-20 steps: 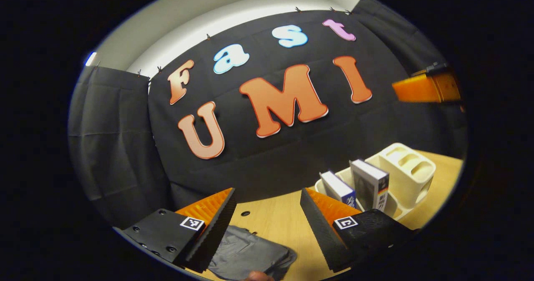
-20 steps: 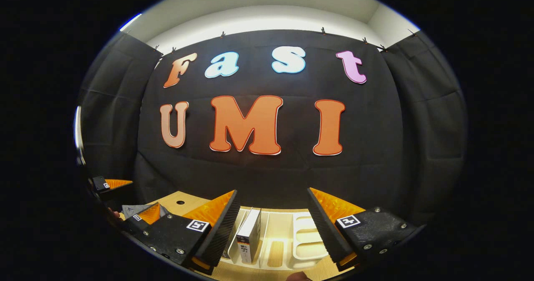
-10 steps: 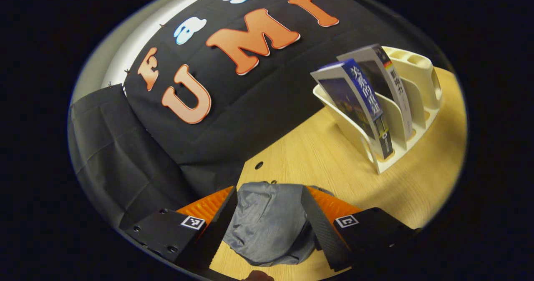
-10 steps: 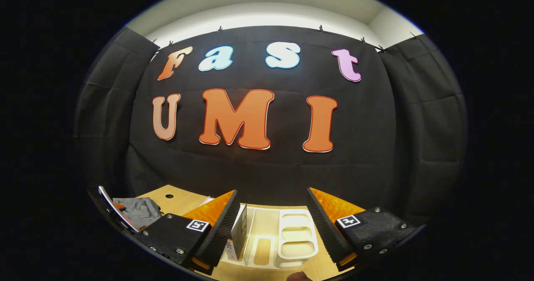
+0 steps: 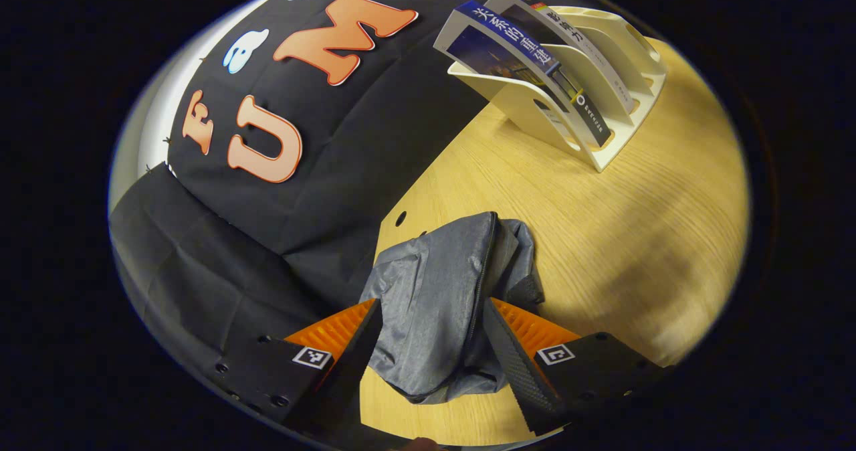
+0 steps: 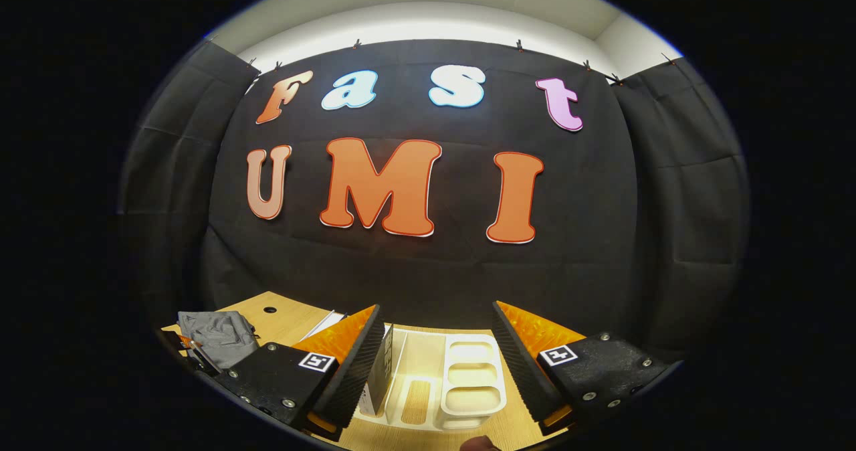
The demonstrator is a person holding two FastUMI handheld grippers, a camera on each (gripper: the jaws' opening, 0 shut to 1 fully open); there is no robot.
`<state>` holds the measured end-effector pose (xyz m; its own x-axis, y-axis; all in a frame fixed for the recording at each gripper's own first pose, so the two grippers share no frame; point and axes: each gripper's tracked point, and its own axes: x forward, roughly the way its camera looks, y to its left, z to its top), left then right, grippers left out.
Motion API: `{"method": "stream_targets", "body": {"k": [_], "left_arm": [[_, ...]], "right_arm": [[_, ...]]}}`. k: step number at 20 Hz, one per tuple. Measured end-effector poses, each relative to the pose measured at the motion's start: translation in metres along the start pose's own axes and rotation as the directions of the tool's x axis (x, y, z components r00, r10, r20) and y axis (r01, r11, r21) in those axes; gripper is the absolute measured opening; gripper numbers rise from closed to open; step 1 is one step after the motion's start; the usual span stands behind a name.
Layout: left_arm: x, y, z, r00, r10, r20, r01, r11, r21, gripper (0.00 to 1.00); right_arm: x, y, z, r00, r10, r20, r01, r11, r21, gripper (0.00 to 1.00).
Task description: Open the schoolbag, grab two books from the bookshelf and put them into the schoolbag.
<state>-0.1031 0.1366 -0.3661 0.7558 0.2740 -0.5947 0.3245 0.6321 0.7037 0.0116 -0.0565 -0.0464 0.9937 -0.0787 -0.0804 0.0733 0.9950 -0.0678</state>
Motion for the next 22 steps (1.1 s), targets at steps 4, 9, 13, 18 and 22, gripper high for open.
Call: {"method": "stream_targets", "body": {"k": [4, 9, 13, 18, 22], "left_arm": [[-0.006, 0.024, -0.012, 0.997, 0.075, -0.028, -0.075, 0.997, 0.006, 0.94], [0.022, 0.043, -0.022, 0.993, 0.063, -0.095, -0.064, 0.998, -0.007, 0.72], [0.041, 0.055, -0.025, 0.997, 0.008, -0.076, -0.011, 0.999, -0.047, 0.39], [0.059, 0.062, -0.027, 0.975, -0.224, 0.006, 0.222, 0.962, -0.159, 0.21], [0.066, 0.071, -0.025, 0.897, -0.431, 0.096, 0.441, 0.883, -0.158, 0.15]], "right_arm": [[0.004, 0.002, 0.0, 1.0, 0.024, 0.007, -0.024, 1.0, 0.013, 0.95], [0.012, 0.014, -0.002, 0.997, 0.082, 0.011, -0.083, 0.996, 0.02, 0.95], [0.015, 0.029, -0.001, 0.998, 0.062, -0.007, -0.062, 0.998, -0.002, 0.95], [0.022, 0.063, 0.005, 0.993, -0.118, -0.017, 0.117, 0.991, -0.06, 0.95], [0.026, 0.107, 0.023, 0.977, -0.213, -0.015, 0.211, 0.973, -0.094, 0.95]]}}
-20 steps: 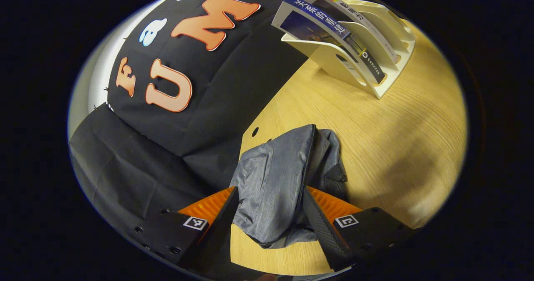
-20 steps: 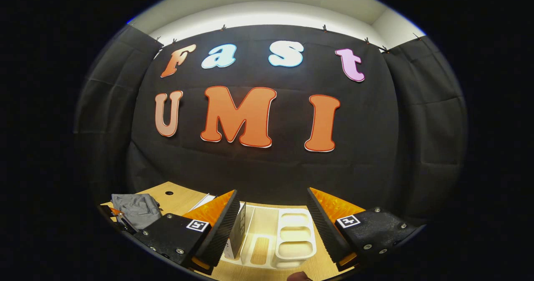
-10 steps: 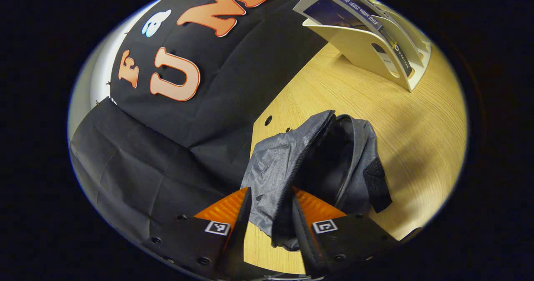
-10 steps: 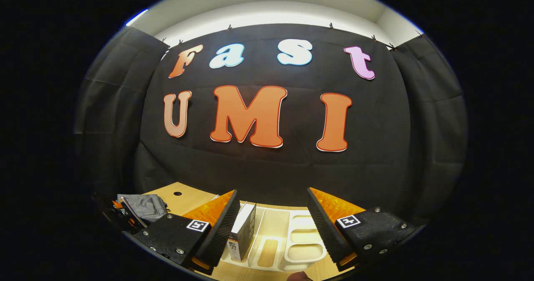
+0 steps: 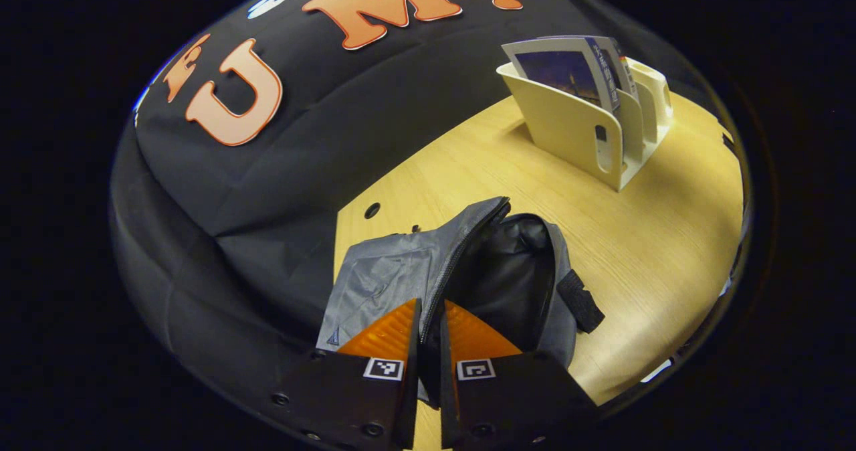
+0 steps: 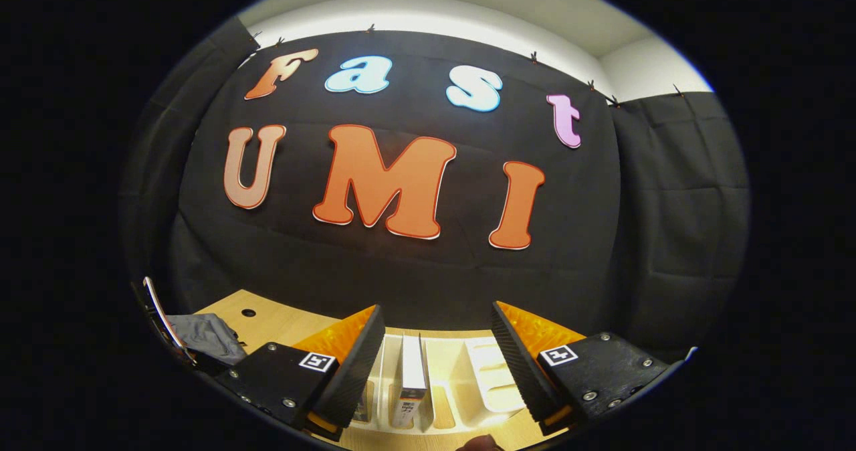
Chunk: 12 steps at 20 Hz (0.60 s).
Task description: Open the schoolbag, grab two books from the bookshelf and put them into the schoolbag.
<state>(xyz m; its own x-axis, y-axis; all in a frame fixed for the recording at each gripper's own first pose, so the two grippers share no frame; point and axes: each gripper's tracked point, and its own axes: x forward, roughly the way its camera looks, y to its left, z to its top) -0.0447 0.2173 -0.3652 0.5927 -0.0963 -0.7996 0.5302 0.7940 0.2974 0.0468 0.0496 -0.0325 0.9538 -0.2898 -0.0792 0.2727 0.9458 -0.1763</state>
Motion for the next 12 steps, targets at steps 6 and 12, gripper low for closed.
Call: {"method": "stream_targets", "body": {"k": [6, 12], "left_arm": [[-0.007, 0.021, 0.017, 0.971, -0.241, 0.012, 0.241, 0.969, -0.06, 0.1], [-0.022, 0.044, 0.037, 0.922, -0.386, -0.029, 0.38, 0.918, -0.115, 0.08]], "right_arm": [[0.009, 0.048, 0.002, 0.99, 0.046, -0.133, -0.041, 0.999, 0.034, 0.95], [0.029, 0.078, -0.039, 0.897, 0.182, -0.402, -0.173, 0.983, 0.06, 0.95]]}}
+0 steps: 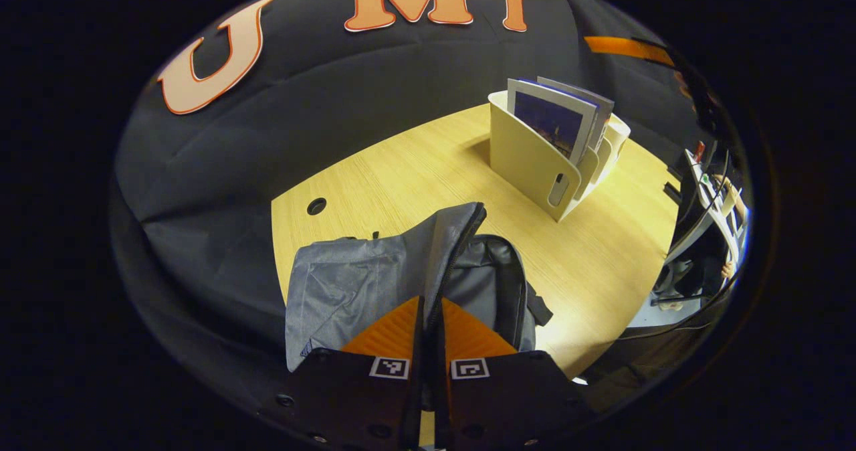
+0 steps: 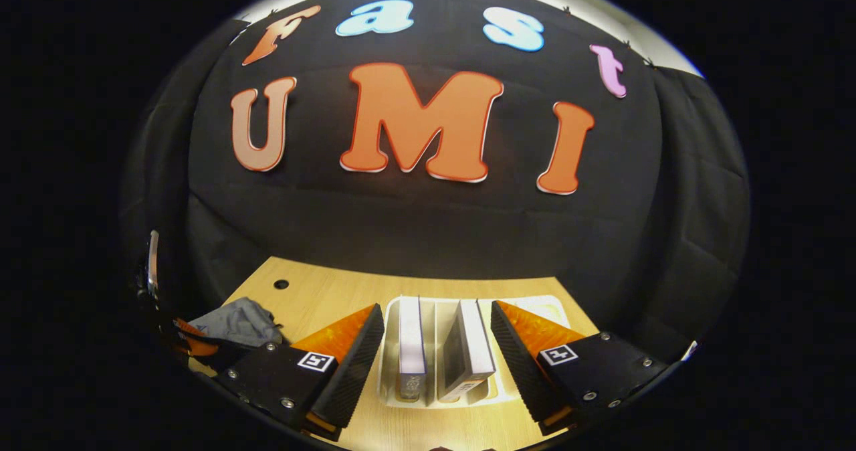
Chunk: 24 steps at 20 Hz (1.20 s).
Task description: Open the schoolbag, grab two books from the bookshelf and put them into the schoolbag.
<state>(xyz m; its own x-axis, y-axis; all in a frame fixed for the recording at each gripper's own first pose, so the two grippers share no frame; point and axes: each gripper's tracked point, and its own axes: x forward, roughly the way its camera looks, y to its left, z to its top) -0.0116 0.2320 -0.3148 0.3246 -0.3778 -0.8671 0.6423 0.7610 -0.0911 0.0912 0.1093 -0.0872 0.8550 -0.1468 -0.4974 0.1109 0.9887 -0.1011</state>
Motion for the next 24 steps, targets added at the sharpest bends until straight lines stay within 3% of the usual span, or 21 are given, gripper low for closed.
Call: {"method": "stream_targets", "body": {"k": [5, 9, 12, 14, 17, 18, 21, 22, 24], "left_arm": [[-0.016, 0.013, 0.018, 0.992, -0.106, -0.069, 0.101, 0.992, -0.07, 0.08], [-0.02, 0.022, 0.022, 0.979, -0.151, -0.138, 0.139, 0.986, -0.088, 0.08], [-0.025, 0.03, 0.031, 0.977, -0.146, -0.156, 0.134, 0.988, -0.083, 0.07], [-0.03, 0.035, 0.043, 0.978, -0.141, -0.151, 0.13, 0.988, -0.082, 0.07], [-0.031, 0.043, 0.044, 0.981, -0.107, -0.159, 0.095, 0.992, -0.08, 0.07], [-0.032, 0.04, 0.043, 0.981, -0.114, -0.159, 0.101, 0.991, -0.087, 0.07], [-0.029, 0.038, 0.037, 0.979, -0.117, -0.165, 0.102, 0.99, -0.099, 0.07], [-0.029, 0.038, 0.036, 0.979, -0.117, -0.164, 0.101, 0.99, -0.103, 0.07], [-0.028, 0.037, 0.034, 0.979, -0.12, -0.162, 0.103, 0.988, -0.113, 0.07]], "right_arm": [[0.027, 0.01, -0.018, 0.977, 0.081, -0.197, -0.088, 0.996, -0.029, 0.96], [0.05, 0.029, -0.028, 0.923, 0.184, -0.338, -0.174, 0.983, 0.063, 0.97], [0.074, 0.027, -0.038, 0.892, 0.171, -0.418, -0.175, 0.984, 0.03, 0.92], [0.097, 0.033, -0.051, 0.862, 0.174, -0.475, -0.181, 0.983, 0.032, 0.86], [0.116, 0.038, -0.086, 0.776, 0.18, -0.604, -0.153, 0.983, 0.096, 0.7], [0.12, 0.04, -0.093, 0.759, 0.183, -0.625, -0.146, 0.983, 0.111, 0.67], [0.127, 0.046, -0.114, 0.713, 0.164, -0.681, -0.094, 0.986, 0.138, 0.49], [0.129, 0.046, -0.117, 0.71, 0.147, -0.688, -0.083, 0.989, 0.126, 0.42], [0.128, 0.044, -0.118, 0.697, 0.133, -0.705, -0.066, 0.99, 0.122, 0.4]]}}
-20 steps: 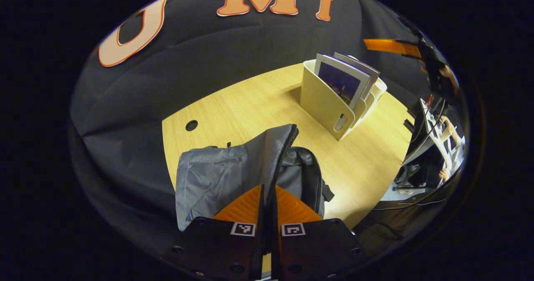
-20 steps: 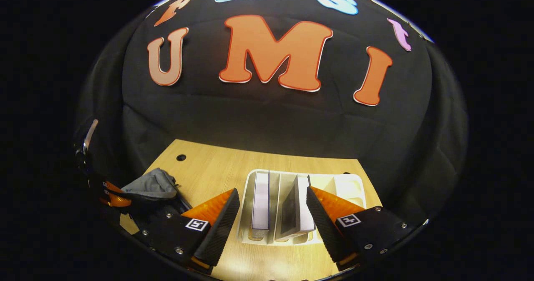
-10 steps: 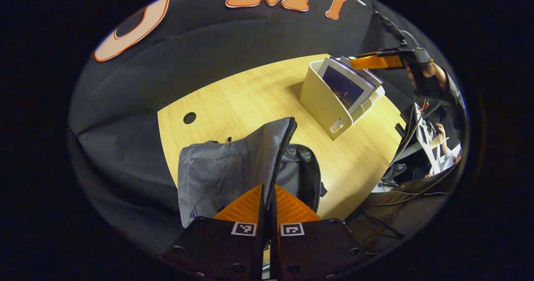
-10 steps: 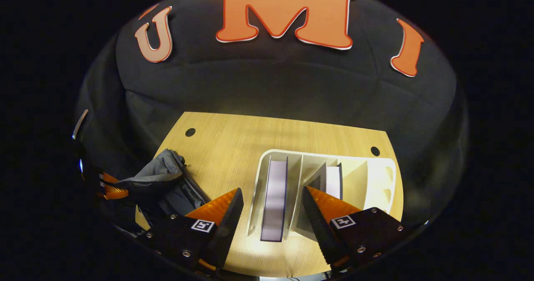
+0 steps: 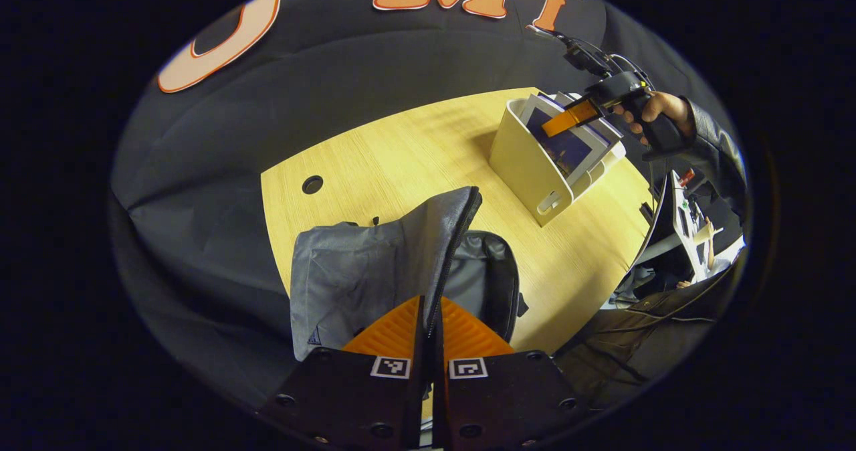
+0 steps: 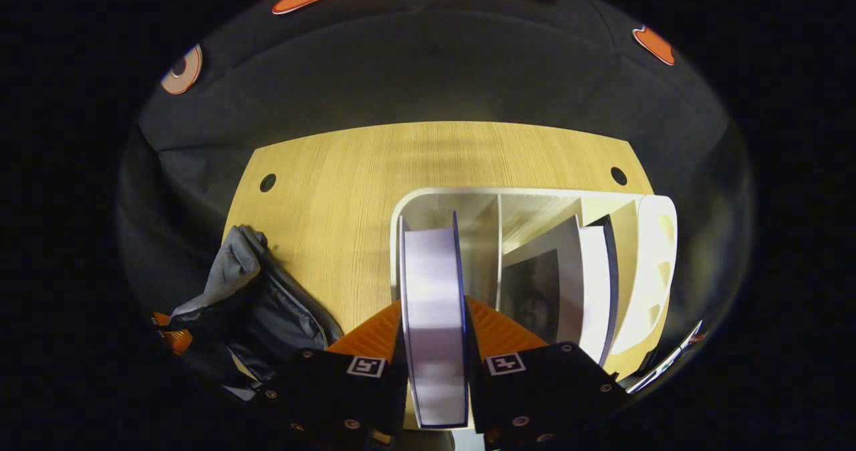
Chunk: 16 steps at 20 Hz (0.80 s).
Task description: Open the schoolbag, grab two books from the bookshelf and put them into the schoolbag.
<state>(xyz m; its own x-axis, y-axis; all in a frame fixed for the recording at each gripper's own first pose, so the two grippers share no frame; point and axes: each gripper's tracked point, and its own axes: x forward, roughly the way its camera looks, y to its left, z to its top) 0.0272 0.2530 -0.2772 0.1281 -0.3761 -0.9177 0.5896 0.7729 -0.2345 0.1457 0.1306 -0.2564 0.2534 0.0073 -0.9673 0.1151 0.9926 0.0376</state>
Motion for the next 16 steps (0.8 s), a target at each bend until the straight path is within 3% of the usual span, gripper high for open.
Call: {"method": "stream_targets", "body": {"k": [5, 10, 16], "left_arm": [[0.004, -0.004, -0.004, 1.0, -0.004, -0.001, 0.004, 1.0, -0.002, 0.07], [0.01, -0.013, -0.013, 1.0, -0.008, -0.007, 0.008, 1.0, 0.021, 0.07], [0.011, -0.014, -0.018, 1.0, -0.012, 0.004, 0.012, 1.0, 0.006, 0.07]], "right_arm": [[-0.033, 0.001, -0.003, 0.997, 0.071, 0.013, -0.071, 0.995, 0.064, 0.37], [-0.096, -0.019, -0.003, 0.986, 0.124, 0.11, -0.139, 0.98, 0.144, 0.37], [-0.163, -0.036, -0.009, 0.952, 0.185, 0.244, -0.237, 0.95, 0.204, 0.36]]}}
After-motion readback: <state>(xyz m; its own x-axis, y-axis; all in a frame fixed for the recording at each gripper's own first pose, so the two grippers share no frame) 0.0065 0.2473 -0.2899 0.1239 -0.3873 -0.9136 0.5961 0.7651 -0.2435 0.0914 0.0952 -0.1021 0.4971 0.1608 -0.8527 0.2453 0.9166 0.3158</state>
